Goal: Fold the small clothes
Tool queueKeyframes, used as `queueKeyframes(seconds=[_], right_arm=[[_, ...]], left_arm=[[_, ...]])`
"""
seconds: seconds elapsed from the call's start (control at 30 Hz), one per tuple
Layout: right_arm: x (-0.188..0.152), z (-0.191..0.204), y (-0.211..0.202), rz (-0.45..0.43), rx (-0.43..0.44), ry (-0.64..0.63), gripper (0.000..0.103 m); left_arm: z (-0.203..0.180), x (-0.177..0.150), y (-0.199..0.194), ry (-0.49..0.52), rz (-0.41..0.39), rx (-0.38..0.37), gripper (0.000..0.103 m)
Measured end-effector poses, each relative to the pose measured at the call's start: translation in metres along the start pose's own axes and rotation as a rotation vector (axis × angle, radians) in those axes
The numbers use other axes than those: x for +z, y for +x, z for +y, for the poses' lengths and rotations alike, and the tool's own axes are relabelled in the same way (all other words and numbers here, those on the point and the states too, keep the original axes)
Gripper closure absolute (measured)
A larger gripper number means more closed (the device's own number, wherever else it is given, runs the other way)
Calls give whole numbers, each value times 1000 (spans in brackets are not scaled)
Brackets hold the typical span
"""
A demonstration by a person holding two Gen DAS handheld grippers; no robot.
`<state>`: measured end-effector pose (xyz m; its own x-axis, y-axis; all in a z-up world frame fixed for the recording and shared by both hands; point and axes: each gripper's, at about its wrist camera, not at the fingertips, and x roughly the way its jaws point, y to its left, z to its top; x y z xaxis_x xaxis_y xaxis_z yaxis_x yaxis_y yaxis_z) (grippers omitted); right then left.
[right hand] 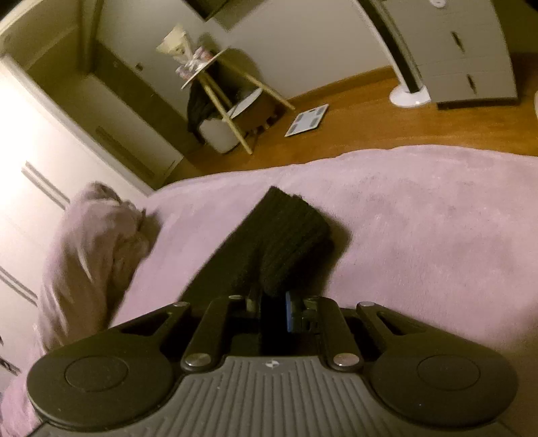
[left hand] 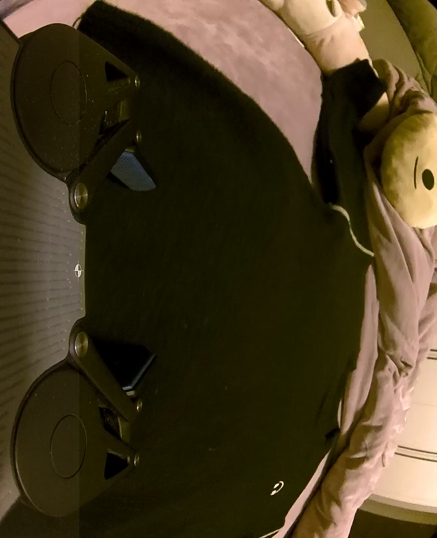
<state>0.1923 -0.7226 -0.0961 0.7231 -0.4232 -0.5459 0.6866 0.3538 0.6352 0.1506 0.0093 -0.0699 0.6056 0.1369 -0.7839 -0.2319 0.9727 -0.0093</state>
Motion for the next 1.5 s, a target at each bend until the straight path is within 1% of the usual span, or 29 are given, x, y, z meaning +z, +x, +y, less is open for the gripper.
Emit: queueKeyframes(seconds=[0.03,0.1,0.2,0.3,0.4,0.47,0.5,0.57,0.63,0.73,0.8,0.87,0.97,1.0,1.07,1.1,1.17,1.2,1.23,1.27,1.3,1.33,1.4,1.43,1.5], right_arm=[[0,7,-6,-15,7,-37,91],[-3,35,-20,-46,12,-177,92],[-14,88,-51,-87,99,-360,92],[-41,155,-88,-120,211,-566,92],[-95,226,-125,-130,338,-796,92],[-135,260,-143,-115,402,-909,92],[-162,277,-152,-108,433,-975,92],[-211,300,-160,-86,462,-1074,92],[-257,314,-164,-36,471,-1133,91],[-322,329,-162,14,452,-1217,91],[-361,331,-159,59,456,-1239,91],[-389,331,-160,76,469,-1243,91],[-417,327,-155,95,467,-1224,91],[-426,328,-151,112,461,-1211,91],[-444,330,-148,125,469,-1233,91],[-452,332,-149,142,487,-1237,91],[-465,341,-156,189,557,-1239,91],[-471,346,-159,218,588,-1235,88],[-475,348,-165,270,628,-1227,78],[-477,350,-168,324,649,-1212,54],[-474,348,-174,371,656,-1180,42],[-470,344,-180,376,648,-1154,33],[-450,326,-194,366,614,-1106,33],[-439,316,-198,372,581,-1079,33],[-414,293,-202,402,484,-1007,33]], left_arm=[[2,1,-2,2,-2,3,0],[8,1,-7,-1,-18,7,0],[22,1,-18,-18,-39,-3,0],[35,-1,-27,-33,-47,-11,0],[50,-1,-40,-49,-62,-15,0],[61,0,-49,-65,-73,-13,0],[66,2,-51,-75,-75,-15,0],[76,4,-57,-90,-82,-19,0],[86,3,-63,-98,-84,-20,0],[96,1,-61,-90,-70,-17,0],[100,1,-56,-67,-62,-20,0],[99,6,-45,-29,-66,-22,0],[94,18,-22,-6,-50,-21,0],[91,24,-14,-13,-33,-29,0],[87,39,-2,-38,-8,-59,0],[85,46,0,-42,-9,-72,0],[79,59,0,-33,-18,-81,0],[76,67,0,-25,-22,-86,0],[74,75,1,-16,-17,-93,0],[72,82,2,-13,-7,-98,0],[70,91,3,-21,3,-106,0],[69,98,4,-32,12,-121,0],[65,114,9,-68,34,-169,0],[61,122,15,-90,50,-207,0],[48,137,31,-126,106,-270,0]])
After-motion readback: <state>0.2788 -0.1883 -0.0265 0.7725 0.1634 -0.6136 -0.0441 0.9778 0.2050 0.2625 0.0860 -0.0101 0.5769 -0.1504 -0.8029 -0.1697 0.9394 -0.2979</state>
